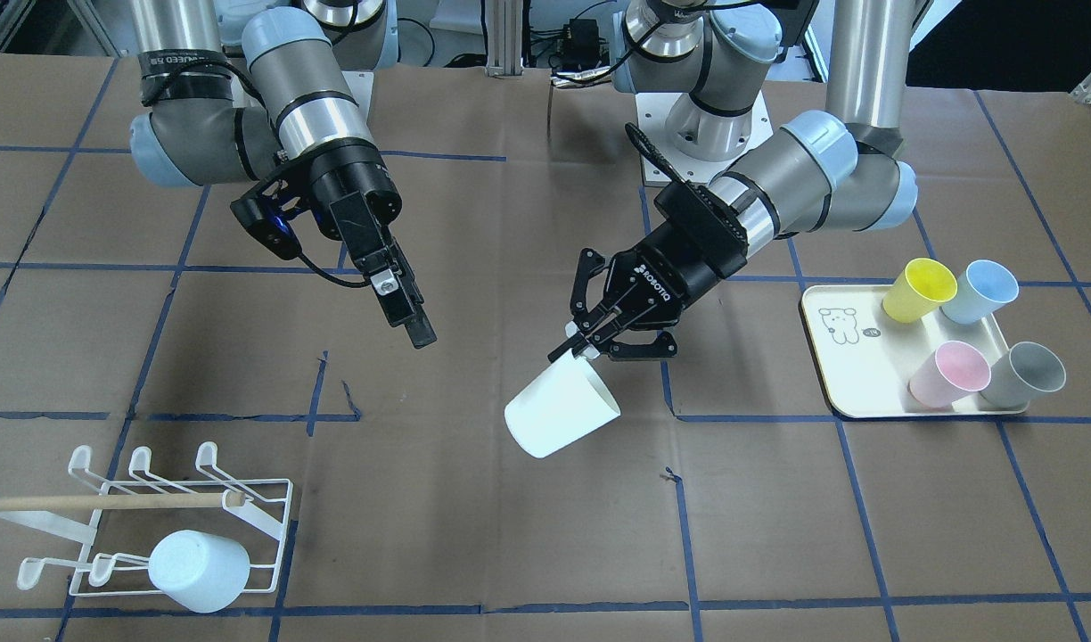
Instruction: Transfer IKEA cup to right arm and place on rack
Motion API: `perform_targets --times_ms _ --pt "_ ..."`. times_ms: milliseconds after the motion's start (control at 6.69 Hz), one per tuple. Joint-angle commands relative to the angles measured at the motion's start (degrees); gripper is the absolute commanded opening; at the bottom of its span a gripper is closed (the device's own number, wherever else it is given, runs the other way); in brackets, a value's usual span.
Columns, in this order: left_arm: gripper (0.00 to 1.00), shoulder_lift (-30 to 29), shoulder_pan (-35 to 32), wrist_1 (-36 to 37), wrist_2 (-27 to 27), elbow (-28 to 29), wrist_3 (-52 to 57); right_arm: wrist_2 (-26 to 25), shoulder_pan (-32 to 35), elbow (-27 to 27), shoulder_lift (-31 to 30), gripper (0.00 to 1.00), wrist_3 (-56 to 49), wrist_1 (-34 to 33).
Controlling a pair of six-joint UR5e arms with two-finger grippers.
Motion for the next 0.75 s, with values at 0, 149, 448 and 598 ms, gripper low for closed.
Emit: perform_targets --times_ms 0,149,448,598 --pt "0.04 0.4 -2.1 3.2 -0.1 -1.0 -2.4 0.4 0.1 0.0 0.0 1.00 2.8 2.6" --pt "0.04 0.5 -2.2 3.3 -1.2 -2.0 -2.4 2.0 1.0 0.0 0.2 1.00 2.8 4.2" --pt "0.04 0.5 -2.2 4.0 -1.9 -2.1 -2.9 2.8 1.2 -0.1 0.3 1.00 2.8 7.4" --pt "0.04 0.4 -2.2 4.1 -1.9 -2.1 -3.1 2.8 1.2 -0.1 0.4 1.00 2.7 7.6"
